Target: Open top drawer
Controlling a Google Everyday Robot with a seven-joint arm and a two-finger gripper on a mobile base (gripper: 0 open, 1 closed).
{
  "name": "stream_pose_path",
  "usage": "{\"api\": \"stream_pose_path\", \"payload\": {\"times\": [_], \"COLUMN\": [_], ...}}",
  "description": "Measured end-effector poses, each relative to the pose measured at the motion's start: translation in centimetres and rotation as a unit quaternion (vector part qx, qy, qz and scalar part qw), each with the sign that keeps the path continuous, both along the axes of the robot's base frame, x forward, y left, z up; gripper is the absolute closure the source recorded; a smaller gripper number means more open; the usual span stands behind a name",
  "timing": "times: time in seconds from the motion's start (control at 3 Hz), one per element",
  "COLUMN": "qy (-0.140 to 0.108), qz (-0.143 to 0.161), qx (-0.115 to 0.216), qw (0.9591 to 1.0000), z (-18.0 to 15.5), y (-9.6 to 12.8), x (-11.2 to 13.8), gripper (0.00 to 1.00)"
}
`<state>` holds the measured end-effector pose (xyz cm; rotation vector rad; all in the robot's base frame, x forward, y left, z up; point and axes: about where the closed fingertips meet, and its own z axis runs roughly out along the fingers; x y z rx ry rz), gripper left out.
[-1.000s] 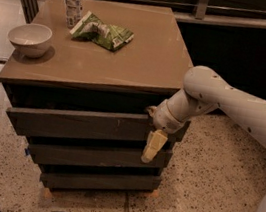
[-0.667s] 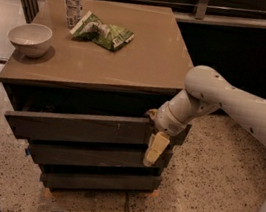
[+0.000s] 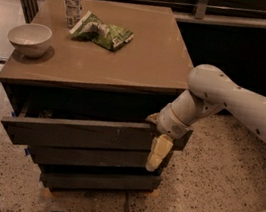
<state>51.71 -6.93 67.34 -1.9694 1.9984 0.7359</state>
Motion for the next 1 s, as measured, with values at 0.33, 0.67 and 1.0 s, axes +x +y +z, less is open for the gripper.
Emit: {"api": "stream_pose_path", "payload": {"times": [0.33,0.67,1.0], "qy": [0.034,0.065,0.067], "qz": [0.009,0.022,0.023], "qx": [-0.002,-0.004,-0.005], "qw": [0.9994,0.9976,0.9974], "z": [1.4,2.6,2.6], "y": [0.1,0.3,0.3], "x": [-2.7,-5.1,-5.2], "gripper": [0.00,0.00,0.00]}}
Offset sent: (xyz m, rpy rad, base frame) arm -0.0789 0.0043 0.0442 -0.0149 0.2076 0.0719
